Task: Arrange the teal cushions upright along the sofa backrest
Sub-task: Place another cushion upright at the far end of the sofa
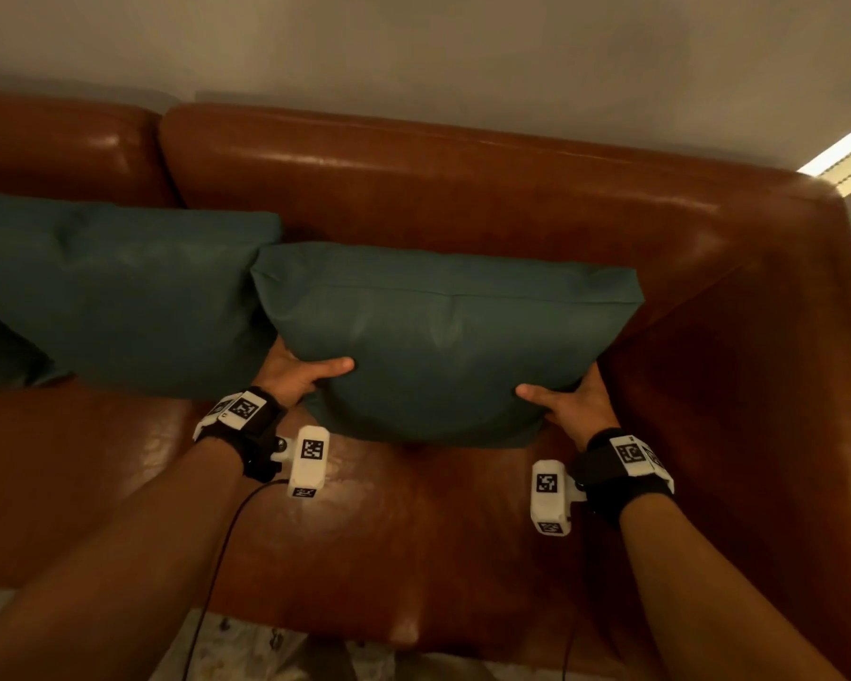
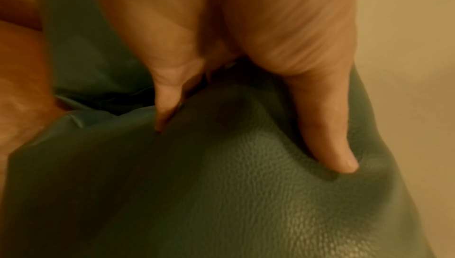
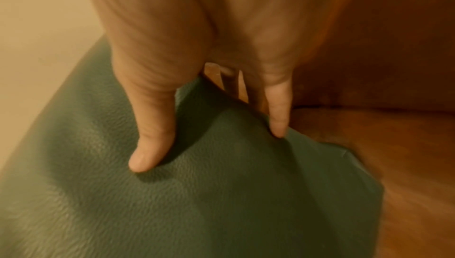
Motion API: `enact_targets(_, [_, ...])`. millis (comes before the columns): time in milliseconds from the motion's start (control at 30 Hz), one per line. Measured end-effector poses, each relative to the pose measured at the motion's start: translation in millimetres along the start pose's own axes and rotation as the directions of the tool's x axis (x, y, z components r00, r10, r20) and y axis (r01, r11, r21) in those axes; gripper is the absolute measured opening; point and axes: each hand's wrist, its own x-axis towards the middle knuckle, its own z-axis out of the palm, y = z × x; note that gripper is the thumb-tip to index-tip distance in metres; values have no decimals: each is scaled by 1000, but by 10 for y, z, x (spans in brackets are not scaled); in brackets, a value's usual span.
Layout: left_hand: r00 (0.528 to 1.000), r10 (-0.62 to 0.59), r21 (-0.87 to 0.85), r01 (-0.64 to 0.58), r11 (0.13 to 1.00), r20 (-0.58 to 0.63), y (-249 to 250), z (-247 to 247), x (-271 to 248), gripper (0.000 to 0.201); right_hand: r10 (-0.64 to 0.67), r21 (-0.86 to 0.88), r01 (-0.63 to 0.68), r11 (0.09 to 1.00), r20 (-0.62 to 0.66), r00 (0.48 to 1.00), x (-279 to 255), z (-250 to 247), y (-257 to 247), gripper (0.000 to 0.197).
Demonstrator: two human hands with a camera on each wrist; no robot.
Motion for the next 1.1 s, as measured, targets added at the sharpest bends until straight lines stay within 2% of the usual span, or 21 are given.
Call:
enact_targets(100, [1000,-7,3,7,1000,11,-44,-38,20,131,-2,20,2,1000,-4,1000,0,14,27,120])
enact_targets(200, [998,-55,42,54,998,36,-22,-48,-44,131,12,-5,-12,1000,5,1000,31,5,65,114])
enact_targets(333, [996,-25,162,10,987,90,-78,-60,-144,138,65,-3,-65,998,52,997,32,-1,72,140])
enact_targets(400, [993,-68,183,50,982,94,-119,-14,-129,134,103,47,-108,993,84,991,56,-9,56,133])
enact_targets(467, [990,-127,127,119,985,58,-150,48,-116,129,160,69,-167,983,99,982,49,-2,7,117])
enact_targets(533, [992,-127,95,125,988,24,-173,108,-88,129,180,76,-187,979,97,979,57,-37,-38,100])
enact_targets(600, [994,-105,60,105,993,4,-209,166,-72,124,184,94,-192,977,83,979,50,-98,-49,93])
enact_targets(800, [994,-87,52,84,995,59,-224,633,-145,114,155,127,-153,980,-11,988,25,-476,-63,93])
enact_targets(900, [991,-100,60,95,994,85,-282,842,-130,123,180,118,-175,977,-34,983,12,-706,-57,103])
enact_targets(1000, [992,-102,73,97,993,73,-283,897,-101,123,189,122,-182,976,-48,981,7,-776,-40,91])
enact_targets(1100, [994,-88,100,81,992,64,-264,854,-78,126,176,130,-166,978,-69,982,14,-704,-42,89])
